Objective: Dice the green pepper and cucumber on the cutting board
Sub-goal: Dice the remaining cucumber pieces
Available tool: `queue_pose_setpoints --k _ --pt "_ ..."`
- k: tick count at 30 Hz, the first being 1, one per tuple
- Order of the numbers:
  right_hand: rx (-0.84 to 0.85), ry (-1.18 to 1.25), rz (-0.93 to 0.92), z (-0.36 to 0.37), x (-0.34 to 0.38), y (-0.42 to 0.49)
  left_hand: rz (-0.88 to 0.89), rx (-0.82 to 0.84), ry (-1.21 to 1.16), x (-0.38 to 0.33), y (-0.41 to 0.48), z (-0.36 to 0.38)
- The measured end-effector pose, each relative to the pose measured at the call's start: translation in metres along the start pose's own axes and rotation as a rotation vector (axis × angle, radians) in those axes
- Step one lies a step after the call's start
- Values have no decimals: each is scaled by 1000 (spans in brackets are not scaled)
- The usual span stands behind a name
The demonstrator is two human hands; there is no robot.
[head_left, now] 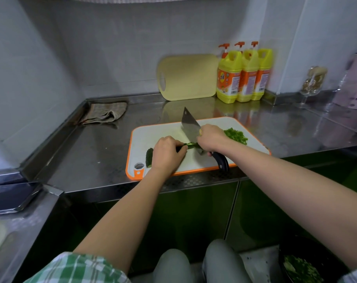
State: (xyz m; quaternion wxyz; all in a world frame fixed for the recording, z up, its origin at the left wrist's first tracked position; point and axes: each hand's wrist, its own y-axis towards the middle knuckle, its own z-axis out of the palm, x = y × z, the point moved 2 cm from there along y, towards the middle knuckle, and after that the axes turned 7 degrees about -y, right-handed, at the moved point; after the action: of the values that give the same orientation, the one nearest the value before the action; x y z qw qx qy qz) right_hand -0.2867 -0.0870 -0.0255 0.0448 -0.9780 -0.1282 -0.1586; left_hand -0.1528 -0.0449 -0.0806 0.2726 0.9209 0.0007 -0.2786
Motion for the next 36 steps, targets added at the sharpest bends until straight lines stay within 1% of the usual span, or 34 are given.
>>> queue_pose_setpoints --k 3,5,8,12,16,18,22,26,30,36 --pt "45 33 -4 -11 -3 -3 -9 -10 6 1 1 1" --pt "107 -12 -16 -17 -1 -9 -14 -14 3 1 2 1" --pt "153 -60 -13 -14 -1 -12 -20 -19 -14 1 2 1" --pt "110 -33 -3 -3 -1 -5 -35 -18 -28 2 3 2" --pt "5 25 -17 1 -7 1 -42 -19 -29 4 4 3" --pt "-22 37 -36 -3 -8 1 -44 -27 -19 5 4 3" --pt "31 -11 -66 -19 -2 -7 -43 -43 6 1 4 2" --pt "141 -163 -52 -14 6 -12 -44 -42 -7 0 3 1" --pt "81 -178 -23 -1 12 -8 -42 -34 -9 0 2 1" --pt "-3 -28 -27 3 4 1 2 -17 37 1 0 1"
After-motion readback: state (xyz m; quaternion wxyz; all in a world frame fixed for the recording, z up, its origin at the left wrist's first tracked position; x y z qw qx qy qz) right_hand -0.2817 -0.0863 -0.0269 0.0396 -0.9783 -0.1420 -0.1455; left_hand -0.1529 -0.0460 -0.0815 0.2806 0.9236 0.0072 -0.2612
